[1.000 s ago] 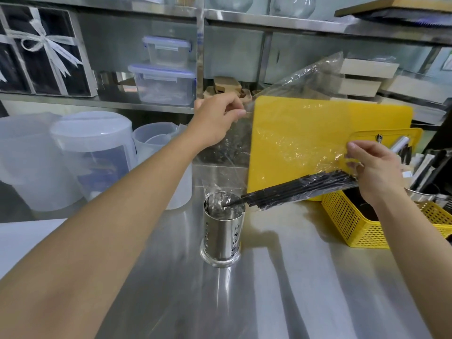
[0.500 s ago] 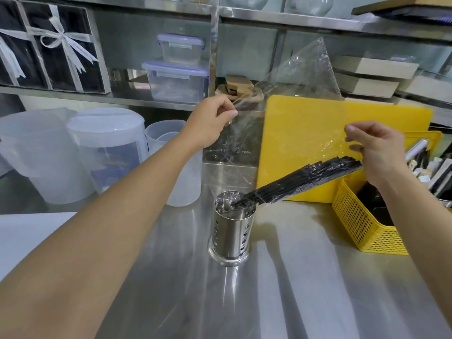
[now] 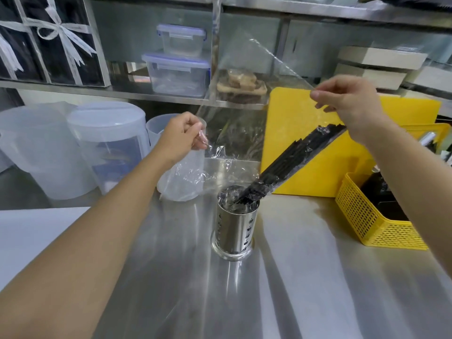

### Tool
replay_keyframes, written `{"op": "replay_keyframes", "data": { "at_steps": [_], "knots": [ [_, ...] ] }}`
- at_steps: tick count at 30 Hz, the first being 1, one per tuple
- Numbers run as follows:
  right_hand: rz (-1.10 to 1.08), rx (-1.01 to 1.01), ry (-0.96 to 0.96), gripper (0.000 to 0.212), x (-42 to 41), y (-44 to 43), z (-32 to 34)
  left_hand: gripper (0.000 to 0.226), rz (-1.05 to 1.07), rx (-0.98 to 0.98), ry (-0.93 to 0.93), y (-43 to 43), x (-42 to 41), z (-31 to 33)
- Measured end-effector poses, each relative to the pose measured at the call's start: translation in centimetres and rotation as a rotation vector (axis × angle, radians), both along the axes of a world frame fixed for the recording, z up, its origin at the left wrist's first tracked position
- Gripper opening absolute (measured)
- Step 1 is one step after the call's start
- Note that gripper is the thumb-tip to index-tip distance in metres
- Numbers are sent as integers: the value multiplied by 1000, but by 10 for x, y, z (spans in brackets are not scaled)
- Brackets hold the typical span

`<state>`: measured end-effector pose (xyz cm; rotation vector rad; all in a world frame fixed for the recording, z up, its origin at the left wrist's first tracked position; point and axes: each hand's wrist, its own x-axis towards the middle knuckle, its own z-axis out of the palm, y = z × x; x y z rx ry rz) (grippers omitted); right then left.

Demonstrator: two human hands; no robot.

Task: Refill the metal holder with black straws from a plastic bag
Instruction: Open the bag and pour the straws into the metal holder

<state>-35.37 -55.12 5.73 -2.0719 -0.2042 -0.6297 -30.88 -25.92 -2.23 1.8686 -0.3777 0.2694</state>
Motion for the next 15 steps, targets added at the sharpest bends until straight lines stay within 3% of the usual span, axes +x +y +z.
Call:
{"op": "replay_keyframes", "data": {
  "at_steps": [15],
  "knots": [
    [64,-321,-25,22,18,60,23,16,19,-226,91,16,-1,-25]
  ]
}}
